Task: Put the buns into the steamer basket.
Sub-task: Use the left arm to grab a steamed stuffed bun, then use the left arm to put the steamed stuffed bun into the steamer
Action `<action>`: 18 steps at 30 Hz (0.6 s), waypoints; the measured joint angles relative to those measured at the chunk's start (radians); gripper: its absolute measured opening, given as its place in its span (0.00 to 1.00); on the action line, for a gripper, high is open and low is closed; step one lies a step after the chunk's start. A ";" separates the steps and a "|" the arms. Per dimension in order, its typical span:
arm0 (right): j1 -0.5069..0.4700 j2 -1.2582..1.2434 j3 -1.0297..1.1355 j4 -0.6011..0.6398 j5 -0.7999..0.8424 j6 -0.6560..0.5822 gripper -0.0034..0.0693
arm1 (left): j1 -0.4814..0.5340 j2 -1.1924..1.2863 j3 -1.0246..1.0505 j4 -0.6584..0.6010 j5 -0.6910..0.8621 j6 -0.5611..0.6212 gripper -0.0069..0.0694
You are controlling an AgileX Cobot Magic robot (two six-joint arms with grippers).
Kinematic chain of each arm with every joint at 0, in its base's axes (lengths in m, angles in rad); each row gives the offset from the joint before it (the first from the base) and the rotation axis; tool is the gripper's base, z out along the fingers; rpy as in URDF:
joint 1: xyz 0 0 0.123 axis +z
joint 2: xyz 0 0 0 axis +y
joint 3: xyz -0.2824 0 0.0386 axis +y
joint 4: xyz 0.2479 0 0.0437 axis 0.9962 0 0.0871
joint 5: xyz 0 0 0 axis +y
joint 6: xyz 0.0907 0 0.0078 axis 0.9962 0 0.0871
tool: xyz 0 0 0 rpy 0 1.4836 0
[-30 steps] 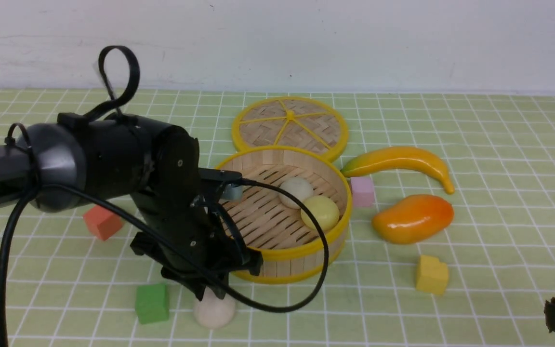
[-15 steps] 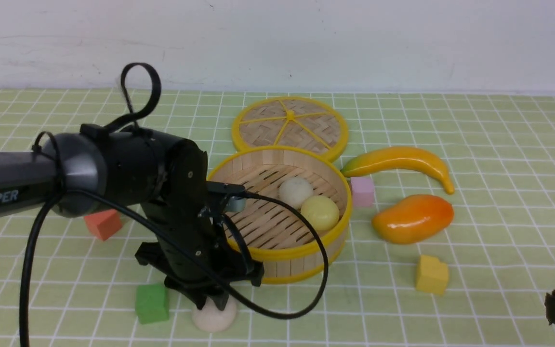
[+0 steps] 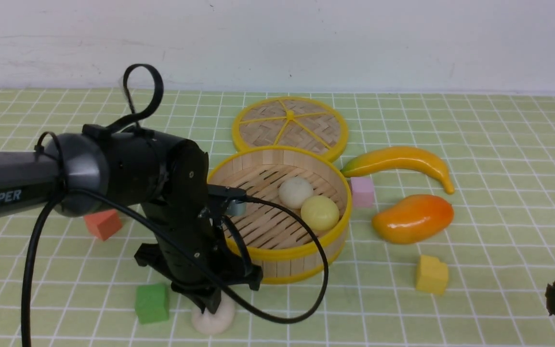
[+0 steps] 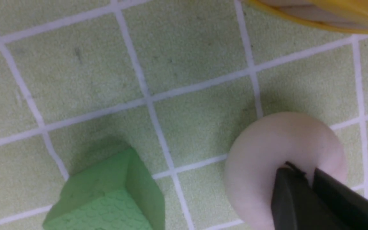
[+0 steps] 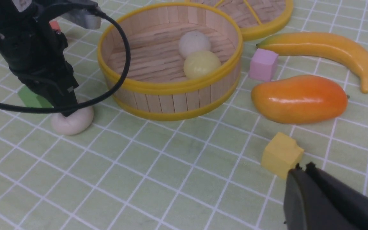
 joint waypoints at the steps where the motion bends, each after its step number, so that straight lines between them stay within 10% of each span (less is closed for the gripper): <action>1: 0.000 0.000 0.000 0.000 -0.003 0.000 0.02 | 0.000 -0.008 0.000 0.000 0.007 0.001 0.07; 18: 0.000 -0.001 0.000 0.000 -0.021 0.000 0.03 | 0.000 -0.023 -0.391 0.119 0.046 0.002 0.07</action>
